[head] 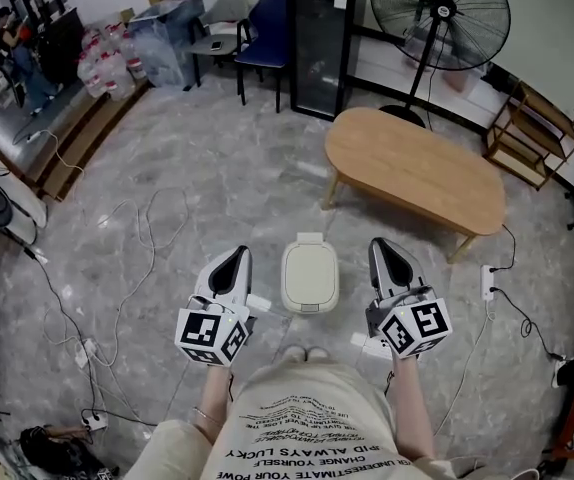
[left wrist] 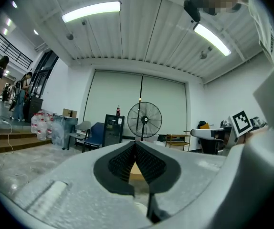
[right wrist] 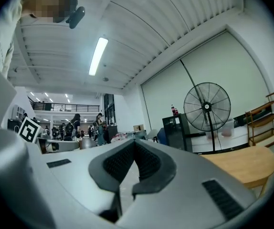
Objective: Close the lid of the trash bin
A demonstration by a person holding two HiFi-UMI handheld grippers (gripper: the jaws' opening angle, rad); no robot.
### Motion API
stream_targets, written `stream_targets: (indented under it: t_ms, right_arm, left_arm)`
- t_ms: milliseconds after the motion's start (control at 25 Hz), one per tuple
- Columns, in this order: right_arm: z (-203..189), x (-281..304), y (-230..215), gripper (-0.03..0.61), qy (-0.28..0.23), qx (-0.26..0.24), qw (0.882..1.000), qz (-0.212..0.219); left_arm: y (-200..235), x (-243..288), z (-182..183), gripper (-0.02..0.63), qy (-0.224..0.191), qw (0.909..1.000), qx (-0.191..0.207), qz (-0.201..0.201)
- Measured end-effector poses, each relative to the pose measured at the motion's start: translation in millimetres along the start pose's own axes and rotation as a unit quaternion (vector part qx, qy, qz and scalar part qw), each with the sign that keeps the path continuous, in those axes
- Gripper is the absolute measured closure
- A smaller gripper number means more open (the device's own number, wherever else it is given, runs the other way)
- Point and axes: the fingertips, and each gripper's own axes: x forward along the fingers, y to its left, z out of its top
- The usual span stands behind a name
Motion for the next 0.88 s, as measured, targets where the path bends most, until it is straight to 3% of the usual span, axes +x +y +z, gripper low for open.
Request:
stream_targets:
  t_ms: [880]
  right_arm:
    - [-2.2, -7.6, 3.0, 0.574, 0.003, -0.021, 1.0, -0.011]
  left_arm:
    - [2.9, -9.9, -2.3, 0.591, 0.008, 0.9999, 0.009, 0.007]
